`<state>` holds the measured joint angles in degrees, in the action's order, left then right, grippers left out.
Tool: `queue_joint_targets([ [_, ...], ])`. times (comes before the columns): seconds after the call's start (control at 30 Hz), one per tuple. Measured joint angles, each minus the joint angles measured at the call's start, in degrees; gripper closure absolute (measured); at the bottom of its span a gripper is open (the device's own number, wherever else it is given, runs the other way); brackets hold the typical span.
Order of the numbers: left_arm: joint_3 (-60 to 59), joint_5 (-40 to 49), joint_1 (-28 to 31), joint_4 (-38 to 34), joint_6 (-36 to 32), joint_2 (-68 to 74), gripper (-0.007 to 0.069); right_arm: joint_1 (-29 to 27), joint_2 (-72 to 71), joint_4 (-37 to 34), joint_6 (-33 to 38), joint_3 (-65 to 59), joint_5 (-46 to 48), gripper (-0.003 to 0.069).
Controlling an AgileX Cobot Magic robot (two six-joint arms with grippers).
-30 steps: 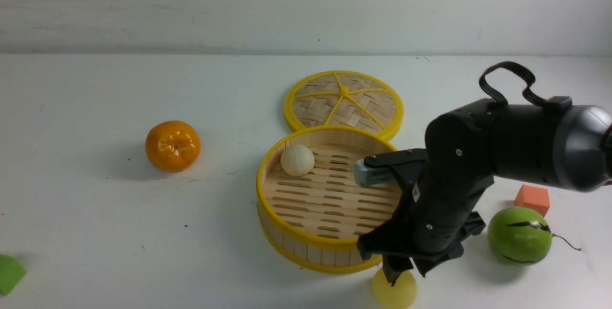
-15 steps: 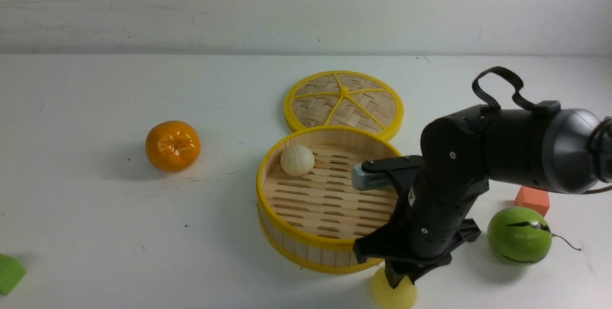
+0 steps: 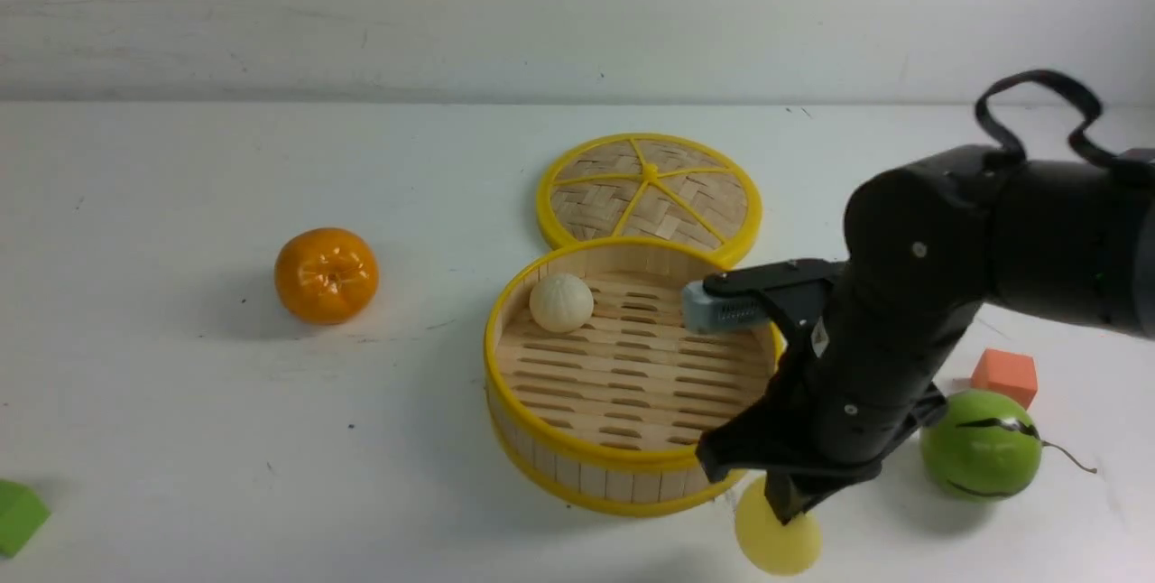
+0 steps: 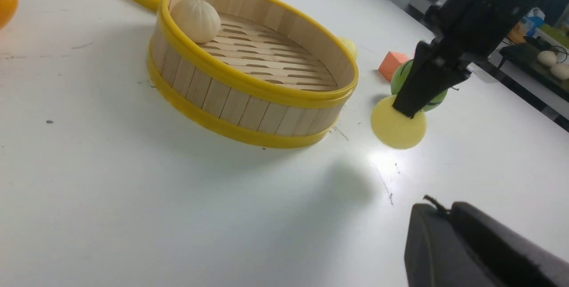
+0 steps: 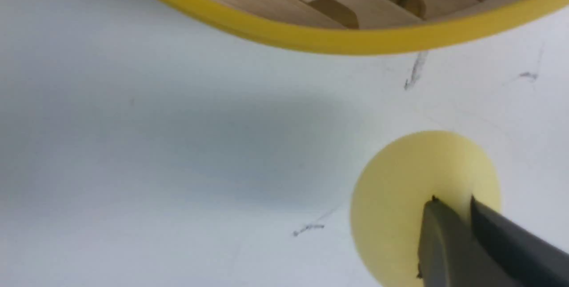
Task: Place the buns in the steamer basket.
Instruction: Use the right arm to put the steamed stuffed bun into the steamer, then use the right arm to grab a steamed stuffed bun
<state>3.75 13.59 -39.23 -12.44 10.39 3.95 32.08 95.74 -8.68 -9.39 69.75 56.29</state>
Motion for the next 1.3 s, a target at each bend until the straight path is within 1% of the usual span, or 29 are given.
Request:
queue_joint_targets([
  [0.1,0.00,0.00,0.00,0.00,0.00,0.00,0.0585,-0.18,-1.19,-0.21,0.06,3.29,2.24,0.0653],
  [0.2,0.00,0.00,0.00,0.00,0.00,0.00,0.0585,-1.51,0.58,-0.21,1.03,10.59,2.79,0.0650],
  [0.4,0.00,0.02,0.00,0.00,0.00,0.00,0.0582,-2.94,13.15,0.24,2.88,25.49,1.07,0.0650],
  [0.47,0.00,0.02,0.00,0.00,0.00,0.00,0.0580,-2.94,15.64,0.51,2.99,27.66,1.02,0.0648],
  [0.5,0.00,0.02,0.00,0.00,0.00,0.00,0.0575,-3.09,20.51,1.38,2.99,31.39,0.75,0.0646],
  [0.67,0.00,0.02,0.00,0.00,0.00,0.00,0.0568,-4.21,27.64,3.01,2.99,37.98,0.56,0.0639],
  [0.77,0.00,0.02,0.00,0.00,0.00,0.00,0.0567,-5.37,30.26,3.54,2.84,41.24,0.55,0.0619],
  [0.83,0.00,0.02,0.00,0.00,0.00,0.00,0.0567,-5.72,30.62,3.48,2.25,41.89,0.81,0.0585],
  [0.9,0.00,0.02,0.00,0.00,0.00,0.00,0.0567,-5.77,30.67,3.48,1.32,41.97,1.14,0.0530],
  [1.07,0.00,0.02,0.00,0.00,0.00,0.00,0.0567,-5.77,30.67,3.30,0.83,42.18,2.35,0.0316],
  [1.13,0.00,0.02,0.00,0.00,0.00,0.00,0.0566,-5.77,30.13,3.30,1.24,42.18,4.28,0.0246],
  [1.17,0.00,0.02,0.00,0.00,0.00,0.00,0.0564,-5.77,29.50,3.55,1.72,42.18,5.51,0.0227],
  [1.23,0.00,0.02,0.00,0.00,0.00,0.00,0.0560,-5.77,27.52,5.09,2.75,42.18,7.76,0.0217],
  [1.27,0.00,0.02,0.00,0.00,0.00,0.00,0.0560,-5.77,26.91,5.63,2.76,42.18,8.21,0.0217],
  [1.3,0.00,0.02,0.00,0.00,0.00,0.00,0.0557,-5.84,24.53,8.08,2.94,42.18,10.14,0.0234],
])
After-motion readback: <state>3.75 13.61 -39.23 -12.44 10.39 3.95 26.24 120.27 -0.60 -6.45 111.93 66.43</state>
